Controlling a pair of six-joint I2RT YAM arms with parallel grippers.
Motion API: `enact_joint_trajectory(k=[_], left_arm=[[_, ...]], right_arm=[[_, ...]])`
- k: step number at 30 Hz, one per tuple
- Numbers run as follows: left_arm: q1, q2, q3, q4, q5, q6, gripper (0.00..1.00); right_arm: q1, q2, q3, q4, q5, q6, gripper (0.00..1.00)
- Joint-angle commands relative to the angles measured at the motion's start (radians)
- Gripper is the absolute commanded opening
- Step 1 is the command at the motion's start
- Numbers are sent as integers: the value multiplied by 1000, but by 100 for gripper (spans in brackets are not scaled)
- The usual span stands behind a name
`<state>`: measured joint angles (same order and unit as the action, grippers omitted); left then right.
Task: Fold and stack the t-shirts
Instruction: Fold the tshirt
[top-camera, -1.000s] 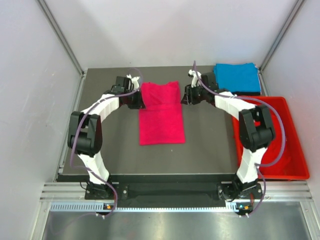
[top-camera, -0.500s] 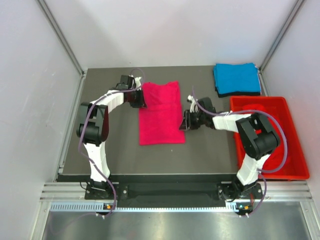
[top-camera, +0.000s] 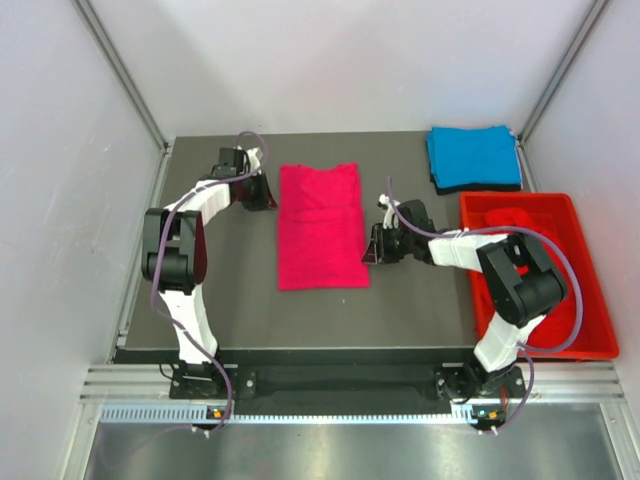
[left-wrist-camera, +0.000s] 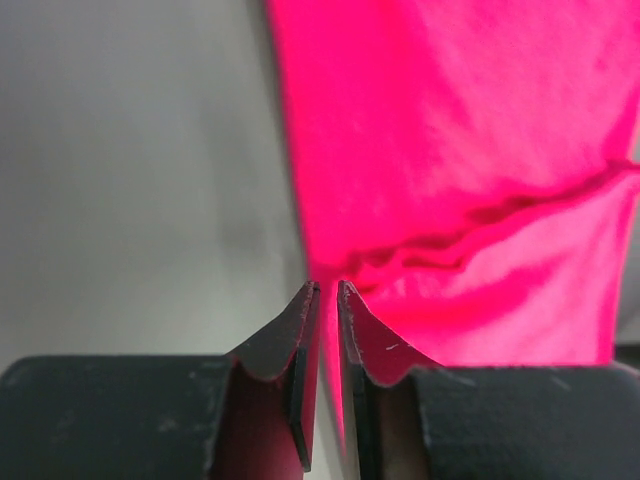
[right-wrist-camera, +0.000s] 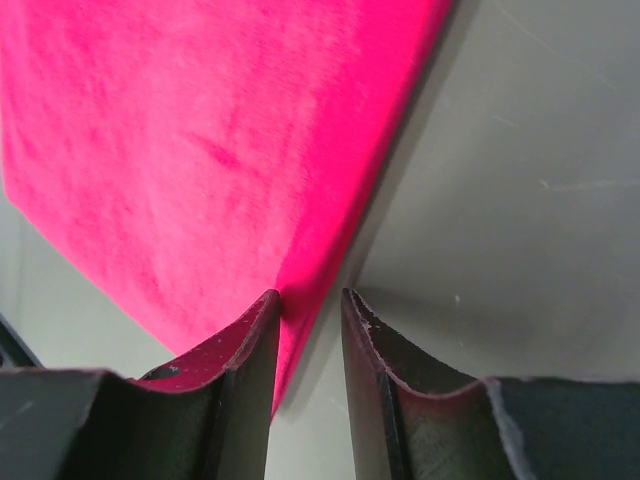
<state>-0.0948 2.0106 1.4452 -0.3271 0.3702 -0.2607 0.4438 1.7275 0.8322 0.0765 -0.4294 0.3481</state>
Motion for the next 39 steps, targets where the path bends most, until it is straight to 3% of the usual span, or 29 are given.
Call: enact_joint_trajectory(k=[1,6,21,25,29,34,39], left_arm=[[-10,-93,-31,39,74,15,18],[-13,-50,-40,17,157,21,16],[6,76,30,48,1,-38,16],[6,10,-20,97,-73,-84,19],[21,-56,-52,128,-22,-120,24],[33,-142,-57,22,35,-143,27],[27,-308,-259,-18,64,-156,30]], right_arm=[[16,-48,41,-49,43,-18,32],[22,-59,41,-50,46,-9,32],[26,-74,-13,-46,72,-9,31],[26,-89,-36,-43,84,-4,31],[26,-95,-39,-58,92,-6,31],[27,-134,-61,-99,109,49,41],[33,-172,-79,-165,170,136,45]])
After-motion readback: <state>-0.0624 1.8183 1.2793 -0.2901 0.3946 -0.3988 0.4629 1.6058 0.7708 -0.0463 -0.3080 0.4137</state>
